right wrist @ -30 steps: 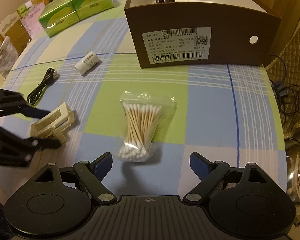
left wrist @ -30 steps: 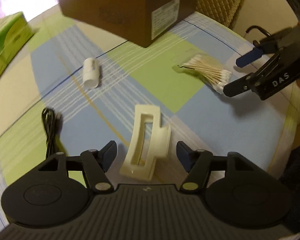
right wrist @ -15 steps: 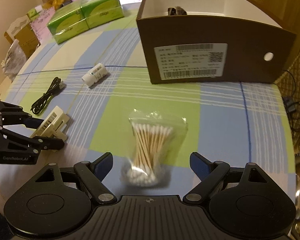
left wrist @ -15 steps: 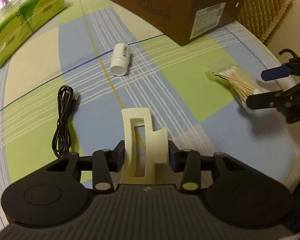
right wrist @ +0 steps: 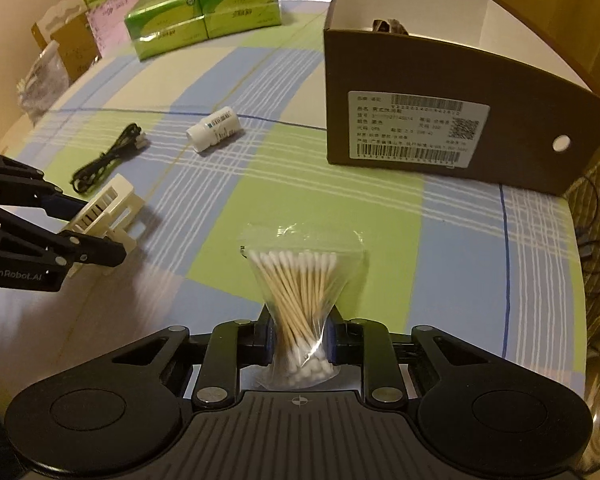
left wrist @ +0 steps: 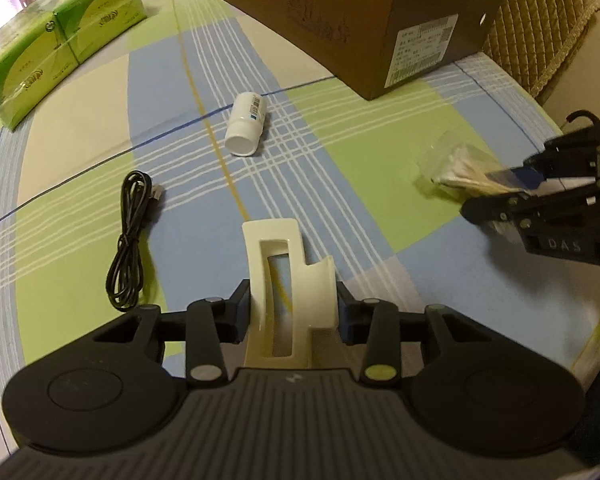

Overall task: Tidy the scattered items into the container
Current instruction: 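Lift the swab bag and clip holder and carry both toward the shoebox, then open both grippers to drop the swab bag and clip holder into the shoebox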

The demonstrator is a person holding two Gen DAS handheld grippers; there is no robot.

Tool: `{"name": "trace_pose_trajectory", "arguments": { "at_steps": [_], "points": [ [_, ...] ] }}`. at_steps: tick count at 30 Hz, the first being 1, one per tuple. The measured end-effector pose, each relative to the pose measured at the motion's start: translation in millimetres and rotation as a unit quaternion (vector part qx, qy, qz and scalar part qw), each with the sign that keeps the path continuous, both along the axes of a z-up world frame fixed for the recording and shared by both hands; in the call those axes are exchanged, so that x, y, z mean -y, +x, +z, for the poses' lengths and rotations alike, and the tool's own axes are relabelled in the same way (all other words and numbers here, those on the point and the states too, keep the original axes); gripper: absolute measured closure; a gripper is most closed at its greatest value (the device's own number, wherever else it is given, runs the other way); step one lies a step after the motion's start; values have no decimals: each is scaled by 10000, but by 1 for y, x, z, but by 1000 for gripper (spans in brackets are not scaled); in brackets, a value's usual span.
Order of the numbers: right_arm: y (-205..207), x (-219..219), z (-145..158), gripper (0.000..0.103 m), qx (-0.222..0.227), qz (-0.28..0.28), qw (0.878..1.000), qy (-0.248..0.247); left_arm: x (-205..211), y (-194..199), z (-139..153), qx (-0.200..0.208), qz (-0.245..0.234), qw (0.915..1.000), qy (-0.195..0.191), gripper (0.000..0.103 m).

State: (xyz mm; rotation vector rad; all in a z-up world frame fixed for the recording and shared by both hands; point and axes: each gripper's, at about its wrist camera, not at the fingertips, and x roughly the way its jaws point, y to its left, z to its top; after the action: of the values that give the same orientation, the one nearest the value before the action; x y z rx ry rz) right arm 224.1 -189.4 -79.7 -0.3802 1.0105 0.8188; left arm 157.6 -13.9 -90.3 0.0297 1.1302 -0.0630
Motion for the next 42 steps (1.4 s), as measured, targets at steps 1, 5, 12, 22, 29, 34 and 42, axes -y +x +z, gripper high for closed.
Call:
{"name": "trace_pose_trajectory", "arguments": {
  "at_steps": [1, 5, 12, 22, 29, 34, 42],
  "points": [
    [1, 1, 3, 77, -43, -44, 10000, 49, 0, -1, 3, 28, 16, 10000, -33, 67],
    [2, 9, 17, 77, -182, -199, 9992, 290, 1, -5, 16, 162, 32, 9998, -85, 67],
    [6, 25, 44, 77, -324, -402, 9969, 595, 4, -3, 44, 483, -15, 9986, -224, 67],
    [28, 44, 83, 77, -231, -528, 9922, 1109, 19, 16, 79, 916, -262, 9941, -524, 67],
    [58, 50, 111, 77, 24, -601, 9881, 1418, 30, 42, 103, 1254, -425, 9892, -634, 67],
    [82, 48, 128, 77, 241, -571, 9856, 1575, 36, 65, 120, 1504, -518, 9856, -567, 67],
    [130, 40, 146, 77, 436, -600, 9828, 1689, 39, 108, 139, 1782, -583, 9805, -597, 67]
  ]
}}
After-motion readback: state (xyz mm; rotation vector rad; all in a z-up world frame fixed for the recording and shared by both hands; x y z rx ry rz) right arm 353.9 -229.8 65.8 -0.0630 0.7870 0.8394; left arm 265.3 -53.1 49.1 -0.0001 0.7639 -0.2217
